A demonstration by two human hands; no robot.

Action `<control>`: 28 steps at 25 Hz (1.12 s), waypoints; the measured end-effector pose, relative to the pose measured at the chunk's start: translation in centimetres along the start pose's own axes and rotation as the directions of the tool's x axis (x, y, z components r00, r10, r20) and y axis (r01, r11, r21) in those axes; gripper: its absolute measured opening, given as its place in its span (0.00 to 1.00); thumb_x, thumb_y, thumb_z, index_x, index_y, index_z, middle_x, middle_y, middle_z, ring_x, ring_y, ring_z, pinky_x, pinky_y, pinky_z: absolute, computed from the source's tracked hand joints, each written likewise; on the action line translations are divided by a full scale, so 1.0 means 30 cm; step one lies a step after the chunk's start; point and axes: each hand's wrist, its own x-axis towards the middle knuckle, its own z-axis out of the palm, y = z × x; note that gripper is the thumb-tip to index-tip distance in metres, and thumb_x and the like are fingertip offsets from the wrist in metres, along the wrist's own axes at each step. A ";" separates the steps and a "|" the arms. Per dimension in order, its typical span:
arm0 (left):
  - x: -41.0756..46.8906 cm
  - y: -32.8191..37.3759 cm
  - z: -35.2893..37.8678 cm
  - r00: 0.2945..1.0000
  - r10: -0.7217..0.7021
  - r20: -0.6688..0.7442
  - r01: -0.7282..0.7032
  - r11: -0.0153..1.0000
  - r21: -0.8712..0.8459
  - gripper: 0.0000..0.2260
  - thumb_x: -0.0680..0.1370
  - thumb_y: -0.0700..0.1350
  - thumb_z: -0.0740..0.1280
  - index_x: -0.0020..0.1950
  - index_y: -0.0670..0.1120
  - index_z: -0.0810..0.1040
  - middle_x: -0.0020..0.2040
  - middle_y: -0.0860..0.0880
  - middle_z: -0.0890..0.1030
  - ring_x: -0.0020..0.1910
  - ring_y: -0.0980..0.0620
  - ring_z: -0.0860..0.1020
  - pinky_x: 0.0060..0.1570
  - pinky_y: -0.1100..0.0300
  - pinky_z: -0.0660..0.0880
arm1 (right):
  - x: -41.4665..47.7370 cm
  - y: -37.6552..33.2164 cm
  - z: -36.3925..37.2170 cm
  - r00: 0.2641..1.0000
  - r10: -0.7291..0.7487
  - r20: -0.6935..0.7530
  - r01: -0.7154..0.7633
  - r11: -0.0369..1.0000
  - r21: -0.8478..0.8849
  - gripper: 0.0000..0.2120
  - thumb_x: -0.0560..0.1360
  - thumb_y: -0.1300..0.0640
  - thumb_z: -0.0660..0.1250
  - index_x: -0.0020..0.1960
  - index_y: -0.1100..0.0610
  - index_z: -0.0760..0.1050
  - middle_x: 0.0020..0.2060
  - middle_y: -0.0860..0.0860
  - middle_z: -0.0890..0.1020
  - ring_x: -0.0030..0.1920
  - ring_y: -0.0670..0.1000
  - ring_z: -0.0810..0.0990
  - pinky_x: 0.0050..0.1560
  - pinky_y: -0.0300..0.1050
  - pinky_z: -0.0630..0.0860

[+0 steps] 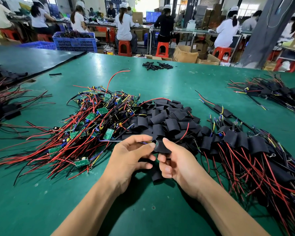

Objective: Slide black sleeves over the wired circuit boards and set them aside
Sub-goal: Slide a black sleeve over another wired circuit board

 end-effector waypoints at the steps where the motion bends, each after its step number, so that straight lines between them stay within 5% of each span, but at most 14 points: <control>1: -0.002 0.001 -0.002 1.000 0.006 0.018 -0.006 1.000 0.020 0.10 0.69 0.40 0.76 0.49 0.42 0.84 0.41 0.43 0.82 0.33 0.48 0.79 0.30 0.59 0.76 | 0.001 -0.003 -0.004 1.000 0.008 0.010 -0.007 1.000 -0.011 0.14 0.82 0.48 0.59 0.43 0.57 0.70 0.30 0.50 0.69 0.24 0.47 0.60 0.26 0.40 0.55; 11: -0.013 0.000 0.000 0.998 0.065 0.020 -0.068 0.976 0.205 0.06 0.74 0.30 0.70 0.42 0.40 0.82 0.36 0.38 0.81 0.31 0.46 0.79 0.29 0.58 0.78 | -0.001 0.004 0.000 0.999 -0.008 0.033 0.013 0.988 -0.154 0.10 0.82 0.52 0.59 0.46 0.57 0.69 0.28 0.49 0.70 0.22 0.48 0.61 0.24 0.39 0.54; 16: -0.007 -0.005 0.022 0.998 0.061 -0.013 -0.060 0.996 0.072 0.07 0.75 0.30 0.70 0.44 0.41 0.82 0.35 0.37 0.82 0.31 0.45 0.80 0.32 0.59 0.79 | -0.007 -0.003 0.002 0.998 0.002 0.063 -0.002 1.000 -0.002 0.16 0.80 0.51 0.60 0.36 0.58 0.67 0.29 0.52 0.72 0.23 0.47 0.63 0.29 0.42 0.52; 24: 0.000 -0.012 0.028 0.987 0.116 -0.110 -0.113 0.993 0.032 0.06 0.78 0.31 0.67 0.46 0.39 0.82 0.43 0.37 0.85 0.41 0.41 0.85 0.42 0.55 0.82 | 0.047 0.008 -0.021 0.956 -0.265 -0.125 0.268 0.964 0.006 0.09 0.81 0.60 0.61 0.43 0.58 0.73 0.29 0.53 0.78 0.21 0.50 0.69 0.22 0.40 0.64; 28: -0.001 -0.010 0.028 0.987 0.098 -0.126 -0.100 0.995 -0.009 0.05 0.79 0.33 0.67 0.47 0.40 0.81 0.44 0.38 0.85 0.42 0.43 0.85 0.44 0.53 0.83 | 0.054 0.021 -0.029 0.911 -0.385 -0.148 0.366 0.919 -0.144 0.07 0.82 0.62 0.61 0.46 0.57 0.75 0.34 0.54 0.79 0.22 0.50 0.71 0.24 0.42 0.66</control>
